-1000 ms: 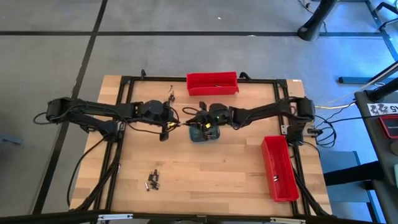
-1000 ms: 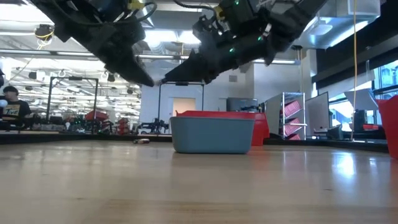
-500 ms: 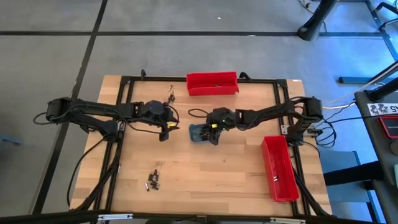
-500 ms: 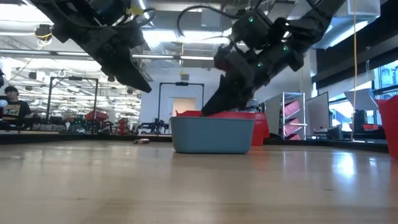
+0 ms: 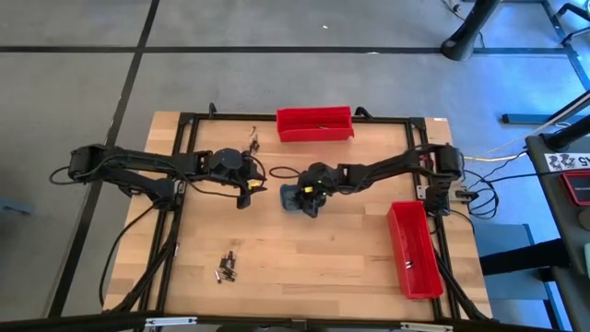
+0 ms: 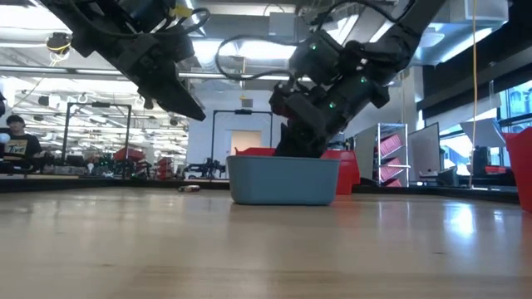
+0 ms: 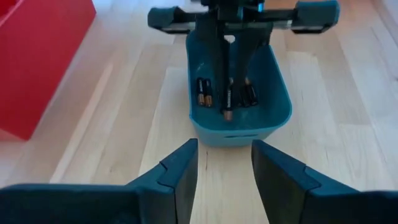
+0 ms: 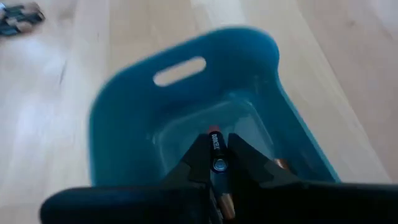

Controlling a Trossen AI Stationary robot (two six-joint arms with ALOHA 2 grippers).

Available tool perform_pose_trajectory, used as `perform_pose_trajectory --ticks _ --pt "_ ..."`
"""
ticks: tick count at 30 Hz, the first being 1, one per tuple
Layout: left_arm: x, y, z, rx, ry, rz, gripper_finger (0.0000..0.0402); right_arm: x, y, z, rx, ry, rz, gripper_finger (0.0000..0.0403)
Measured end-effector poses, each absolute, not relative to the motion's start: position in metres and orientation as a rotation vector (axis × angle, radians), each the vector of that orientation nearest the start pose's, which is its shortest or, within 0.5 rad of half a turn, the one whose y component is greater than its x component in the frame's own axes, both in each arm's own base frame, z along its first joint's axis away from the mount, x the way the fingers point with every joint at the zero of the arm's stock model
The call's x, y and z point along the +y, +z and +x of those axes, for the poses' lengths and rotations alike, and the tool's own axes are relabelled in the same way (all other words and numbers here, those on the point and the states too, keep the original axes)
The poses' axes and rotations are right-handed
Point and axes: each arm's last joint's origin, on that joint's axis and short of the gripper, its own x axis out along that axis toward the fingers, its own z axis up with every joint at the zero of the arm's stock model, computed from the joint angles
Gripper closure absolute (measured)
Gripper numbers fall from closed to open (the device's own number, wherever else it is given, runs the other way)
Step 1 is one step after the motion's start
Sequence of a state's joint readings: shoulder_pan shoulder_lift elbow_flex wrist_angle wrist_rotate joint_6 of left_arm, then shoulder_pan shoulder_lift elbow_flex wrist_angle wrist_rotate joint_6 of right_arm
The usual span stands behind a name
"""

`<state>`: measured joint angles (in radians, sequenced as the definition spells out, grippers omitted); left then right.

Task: Sort batteries
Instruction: Put the black battery into the blue bin

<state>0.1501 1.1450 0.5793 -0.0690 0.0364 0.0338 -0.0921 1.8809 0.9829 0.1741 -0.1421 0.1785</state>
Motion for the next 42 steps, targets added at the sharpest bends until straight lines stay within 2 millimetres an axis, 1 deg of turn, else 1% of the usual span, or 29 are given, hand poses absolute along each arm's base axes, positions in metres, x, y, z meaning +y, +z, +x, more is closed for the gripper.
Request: perform_pose_trajectory --ticks 5,8,10,15,17,20,22,23,26,28,31,37,40,42 --pt "0.033 0.206 0.225 0.633 0.099 -0.026 0.0261 -0.03 0.133 0.371 0.733 -0.025 0.254 0.0371" --pt "0.033 0.206 0.225 0.633 0.099 -0.026 0.0261 -0.03 0.133 0.371 0.74 -0.027 0.254 0.0358" --pt "0.033 0.206 0.225 0.633 0.099 -0.026 0.0261 -0.03 0.132 0.371 0.742 -0.028 0.254 0.0341" --pt "0.033 0.206 0.225 0.633 0.099 -0.026 0.0261 -0.032 0.133 0.37 0.752 -0.031 0.252 0.028" --pt "0.033 0.206 0.225 0.633 0.1 -0.026 0.0261 -0.034 0.139 0.369 0.735 -0.014 0.239 0.0259" --pt "0.033 0.206 0.225 0.634 0.109 -0.031 0.0261 -0.039 0.157 0.366 0.682 -0.006 0.24 0.0236" --pt "0.035 0.206 0.225 0.635 0.169 -0.035 0.0261 -0.044 0.174 0.362 0.637 -0.032 0.223 0.0229" --pt "0.037 0.206 0.225 0.635 0.242 -0.042 0.0261 -0.045 0.182 0.36 0.618 -0.041 0.203 0.0228" --pt "0.049 0.206 0.221 0.596 0.591 -0.107 0.0261 -0.048 0.208 0.352 0.545 -0.095 0.12 0.0227" --pt "0.06 0.204 0.216 0.58 0.767 -0.162 0.0261 -0.048 0.221 0.348 0.501 -0.129 0.084 0.0229" --pt "0.08 0.193 0.209 0.642 0.893 -0.217 0.0259 -0.048 0.23 0.345 0.474 -0.152 0.066 0.0232" --pt "0.124 0.163 0.199 0.753 1.109 -0.327 0.0237 -0.048 0.225 0.343 0.526 -0.148 0.054 0.0233" --pt "0.139 0.145 0.198 0.785 1.157 -0.398 0.0223 -0.047 0.222 0.341 0.557 -0.147 0.057 0.0233" --pt "0.147 0.134 0.2 0.788 1.155 -0.435 0.0215 -0.047 0.222 0.341 0.563 -0.148 0.062 0.0233"
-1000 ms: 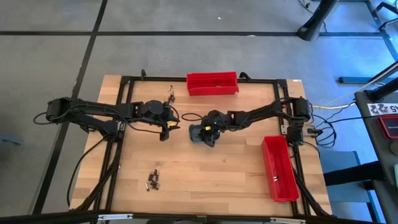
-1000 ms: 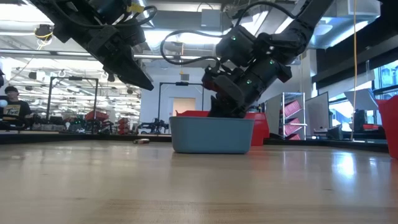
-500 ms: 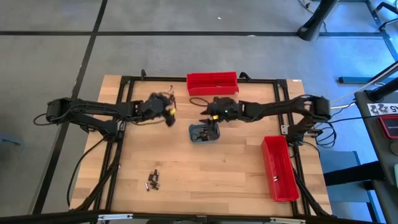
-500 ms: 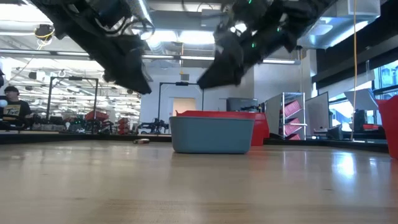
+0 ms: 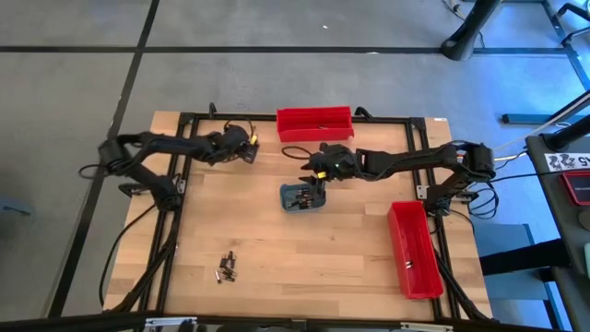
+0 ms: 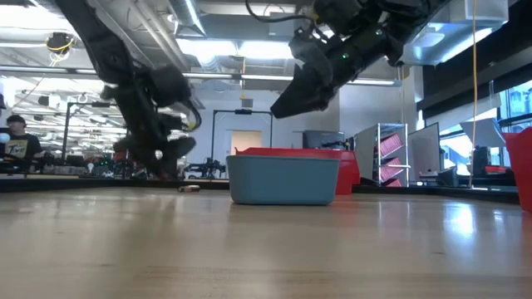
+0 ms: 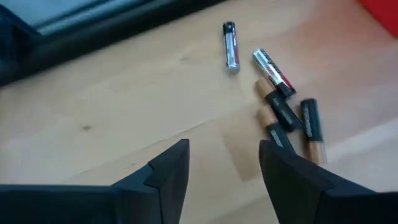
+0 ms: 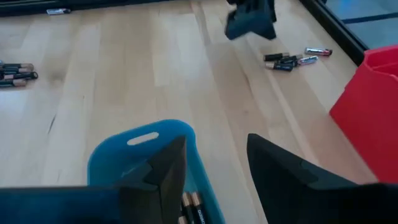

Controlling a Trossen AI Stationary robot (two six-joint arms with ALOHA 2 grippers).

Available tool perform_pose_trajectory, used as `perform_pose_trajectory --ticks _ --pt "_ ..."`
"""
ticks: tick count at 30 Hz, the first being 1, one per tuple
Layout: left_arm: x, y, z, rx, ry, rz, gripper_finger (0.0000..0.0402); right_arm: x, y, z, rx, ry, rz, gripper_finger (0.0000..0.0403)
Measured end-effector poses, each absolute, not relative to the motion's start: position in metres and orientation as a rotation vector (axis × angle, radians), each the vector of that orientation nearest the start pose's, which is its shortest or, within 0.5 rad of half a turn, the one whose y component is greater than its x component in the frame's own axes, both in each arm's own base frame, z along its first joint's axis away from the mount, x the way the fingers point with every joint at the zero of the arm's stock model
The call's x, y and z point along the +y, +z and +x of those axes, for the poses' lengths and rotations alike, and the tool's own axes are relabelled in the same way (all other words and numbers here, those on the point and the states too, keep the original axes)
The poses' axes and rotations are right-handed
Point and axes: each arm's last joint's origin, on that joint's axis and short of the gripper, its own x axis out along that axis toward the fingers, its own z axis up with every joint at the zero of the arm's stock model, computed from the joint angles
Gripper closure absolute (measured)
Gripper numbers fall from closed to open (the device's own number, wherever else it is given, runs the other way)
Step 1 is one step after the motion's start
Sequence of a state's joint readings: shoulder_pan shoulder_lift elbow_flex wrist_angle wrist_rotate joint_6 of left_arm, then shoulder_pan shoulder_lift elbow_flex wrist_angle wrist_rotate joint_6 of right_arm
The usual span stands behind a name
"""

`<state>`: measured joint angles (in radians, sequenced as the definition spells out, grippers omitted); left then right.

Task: Sort batteries
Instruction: Put the black battery into the blue bin

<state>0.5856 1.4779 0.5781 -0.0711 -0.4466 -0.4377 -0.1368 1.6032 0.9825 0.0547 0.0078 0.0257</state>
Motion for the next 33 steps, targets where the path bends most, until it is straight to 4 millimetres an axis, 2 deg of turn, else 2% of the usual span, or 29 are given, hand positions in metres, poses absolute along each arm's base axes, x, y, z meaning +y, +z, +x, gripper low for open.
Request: perform_pose_trajectory --ticks 8,18,25,30,33 --pt "0.164 0.108 0.208 0.756 1.133 -0.488 0.0204 -0.047 0.221 0.341 0.57 -0.149 0.064 0.0233" --pt "0.162 0.112 0.209 0.756 1.103 -0.475 0.0204 -0.047 0.221 0.341 0.568 -0.149 0.065 0.0233" --pt "0.146 0.128 0.223 0.7 0.848 -0.511 0.0204 -0.049 0.219 0.342 0.572 -0.201 0.068 0.0233" --pt "0.124 0.131 0.246 0.69 0.596 -0.296 0.0204 -0.051 0.211 0.344 0.598 -0.235 0.032 0.0233" --pt "0.112 0.13 0.26 0.644 0.51 -0.193 0.0204 -0.051 0.209 0.346 0.6 -0.234 0.03 0.0233"
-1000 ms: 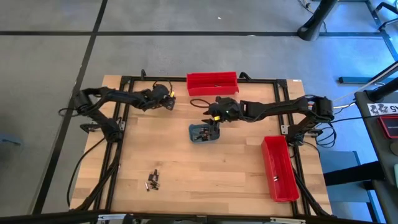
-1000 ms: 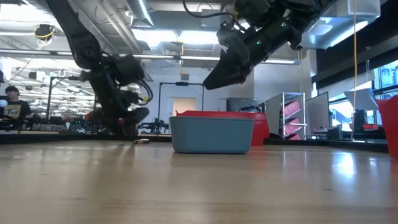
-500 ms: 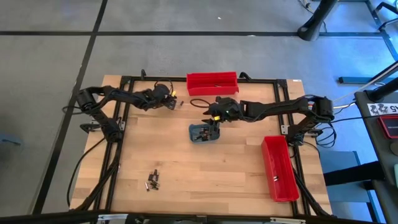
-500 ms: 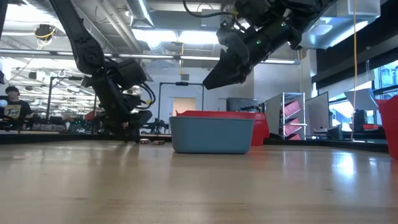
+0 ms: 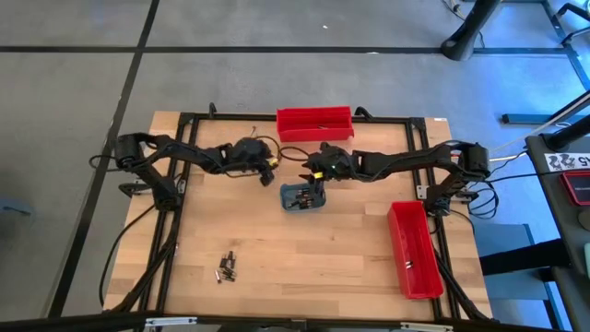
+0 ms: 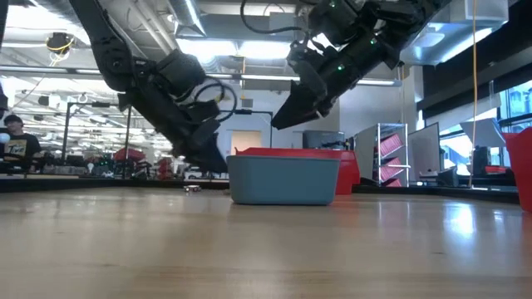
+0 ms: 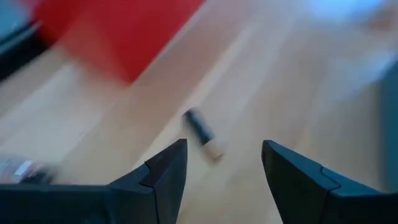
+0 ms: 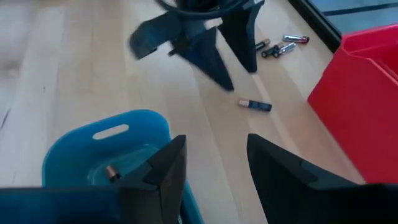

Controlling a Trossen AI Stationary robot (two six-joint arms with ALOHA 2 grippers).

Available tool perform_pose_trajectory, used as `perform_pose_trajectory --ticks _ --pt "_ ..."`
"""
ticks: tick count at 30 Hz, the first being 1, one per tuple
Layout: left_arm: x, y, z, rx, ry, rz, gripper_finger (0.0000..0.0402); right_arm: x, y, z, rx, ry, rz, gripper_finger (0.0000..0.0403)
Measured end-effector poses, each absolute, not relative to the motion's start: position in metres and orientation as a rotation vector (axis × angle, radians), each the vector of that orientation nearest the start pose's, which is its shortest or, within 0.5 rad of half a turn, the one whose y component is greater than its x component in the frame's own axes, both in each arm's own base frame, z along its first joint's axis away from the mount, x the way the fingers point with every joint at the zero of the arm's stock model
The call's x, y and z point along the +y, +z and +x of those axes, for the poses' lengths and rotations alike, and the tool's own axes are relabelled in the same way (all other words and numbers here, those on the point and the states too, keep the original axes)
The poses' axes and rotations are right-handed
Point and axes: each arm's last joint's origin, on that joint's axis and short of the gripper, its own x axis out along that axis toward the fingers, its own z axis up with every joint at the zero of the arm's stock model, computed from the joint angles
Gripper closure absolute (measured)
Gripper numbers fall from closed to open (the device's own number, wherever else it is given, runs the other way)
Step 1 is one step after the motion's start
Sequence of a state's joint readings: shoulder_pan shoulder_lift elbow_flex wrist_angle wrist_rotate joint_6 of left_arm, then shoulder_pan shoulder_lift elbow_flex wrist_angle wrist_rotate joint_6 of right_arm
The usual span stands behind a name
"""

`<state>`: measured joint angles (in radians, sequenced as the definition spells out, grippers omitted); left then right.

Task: Sort batteries
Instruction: Put the black battery into the blue bin

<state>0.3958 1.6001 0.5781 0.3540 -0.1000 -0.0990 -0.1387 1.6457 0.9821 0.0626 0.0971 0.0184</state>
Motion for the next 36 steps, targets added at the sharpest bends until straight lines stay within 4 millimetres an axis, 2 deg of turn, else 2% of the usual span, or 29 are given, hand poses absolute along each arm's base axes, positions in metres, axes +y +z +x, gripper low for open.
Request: perform_pose_trajectory --ticks 4,12,21,26,33,36 --pt "0.109 0.121 0.27 0.587 0.524 -0.201 0.0204 -0.051 0.208 0.346 0.603 -0.234 0.03 0.0233" --pt "0.112 0.083 0.281 0.561 0.539 -0.205 0.0204 -0.051 0.208 0.346 0.604 -0.232 0.032 0.0233" --pt "0.114 0.071 0.285 0.542 0.536 -0.177 0.0207 -0.05 0.208 0.346 0.604 -0.21 0.049 0.0233" --pt "0.114 0.07 0.285 0.562 0.513 -0.134 0.0253 -0.05 0.208 0.346 0.604 -0.21 0.05 0.0233" --pt "0.113 0.069 0.285 0.57 0.483 -0.14 0.0376 -0.049 0.208 0.346 0.604 -0.192 0.075 0.0233" --pt "0.11 0.071 0.286 0.561 0.481 -0.137 0.0383 -0.049 0.206 0.345 0.603 -0.179 0.078 0.0233"
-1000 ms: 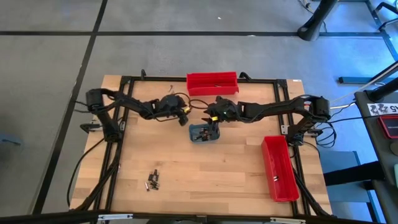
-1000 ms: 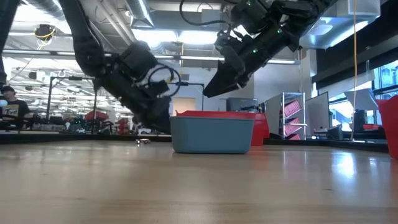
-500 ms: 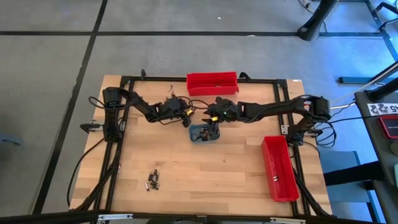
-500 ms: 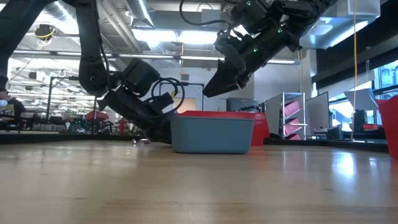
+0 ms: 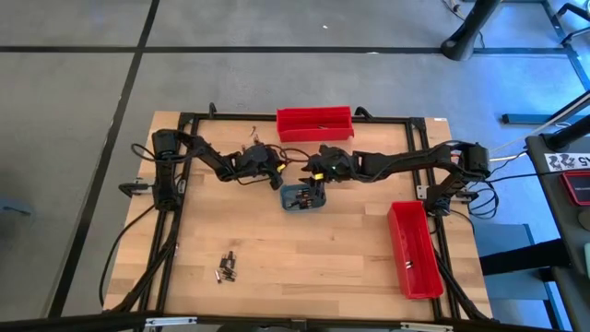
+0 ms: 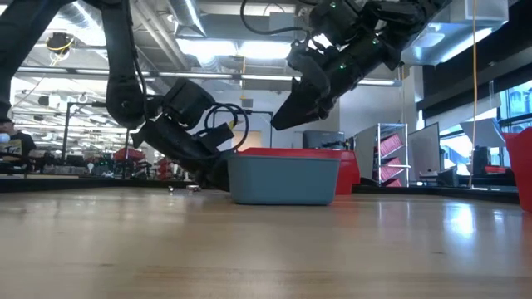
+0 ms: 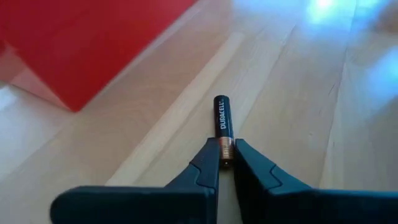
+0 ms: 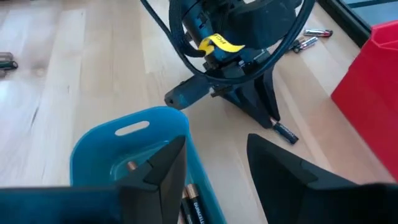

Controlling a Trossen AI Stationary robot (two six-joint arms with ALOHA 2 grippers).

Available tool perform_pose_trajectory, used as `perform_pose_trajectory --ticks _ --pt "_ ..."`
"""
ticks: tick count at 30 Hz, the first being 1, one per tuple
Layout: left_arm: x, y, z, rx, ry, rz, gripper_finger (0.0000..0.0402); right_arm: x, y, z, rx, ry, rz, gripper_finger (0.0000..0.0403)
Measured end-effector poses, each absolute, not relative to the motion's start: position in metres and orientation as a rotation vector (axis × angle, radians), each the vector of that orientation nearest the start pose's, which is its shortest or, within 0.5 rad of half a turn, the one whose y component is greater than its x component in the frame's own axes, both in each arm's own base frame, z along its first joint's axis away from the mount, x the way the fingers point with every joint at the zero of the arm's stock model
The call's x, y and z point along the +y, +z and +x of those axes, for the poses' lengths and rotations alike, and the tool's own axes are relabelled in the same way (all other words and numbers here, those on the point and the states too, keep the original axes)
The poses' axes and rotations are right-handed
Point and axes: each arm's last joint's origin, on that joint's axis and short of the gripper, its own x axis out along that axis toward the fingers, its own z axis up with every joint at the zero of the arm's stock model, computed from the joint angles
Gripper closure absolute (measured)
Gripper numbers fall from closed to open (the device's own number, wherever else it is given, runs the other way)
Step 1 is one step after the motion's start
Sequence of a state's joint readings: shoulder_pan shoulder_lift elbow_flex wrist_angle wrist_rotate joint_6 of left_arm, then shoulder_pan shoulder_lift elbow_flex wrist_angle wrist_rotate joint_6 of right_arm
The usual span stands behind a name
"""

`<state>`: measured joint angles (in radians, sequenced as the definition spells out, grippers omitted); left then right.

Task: Sort batteries
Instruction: Put the black battery into the blue bin

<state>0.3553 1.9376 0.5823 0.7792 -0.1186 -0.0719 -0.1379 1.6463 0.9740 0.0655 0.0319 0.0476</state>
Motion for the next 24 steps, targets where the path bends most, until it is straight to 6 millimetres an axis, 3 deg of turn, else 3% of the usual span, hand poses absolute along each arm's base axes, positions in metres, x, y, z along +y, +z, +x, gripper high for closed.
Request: perform_pose_trajectory --ticks 5,10,17,24 --pt "0.092 0.087 0.288 0.566 0.431 -0.1 0.0384 -0.048 0.185 0.336 0.613 -0.204 0.071 0.0233" --pt "0.067 0.127 0.292 0.493 0.323 0.017 0.0384 -0.048 0.174 0.333 0.523 -0.199 0.041 0.0233" --pt "0.044 0.167 0.286 0.401 0.248 0.093 0.0384 -0.047 0.179 0.336 0.46 -0.139 -0.005 0.0233" --pt "0.039 0.177 0.284 0.367 0.234 0.112 0.0382 -0.045 0.188 0.34 0.359 -0.086 -0.026 0.0233"
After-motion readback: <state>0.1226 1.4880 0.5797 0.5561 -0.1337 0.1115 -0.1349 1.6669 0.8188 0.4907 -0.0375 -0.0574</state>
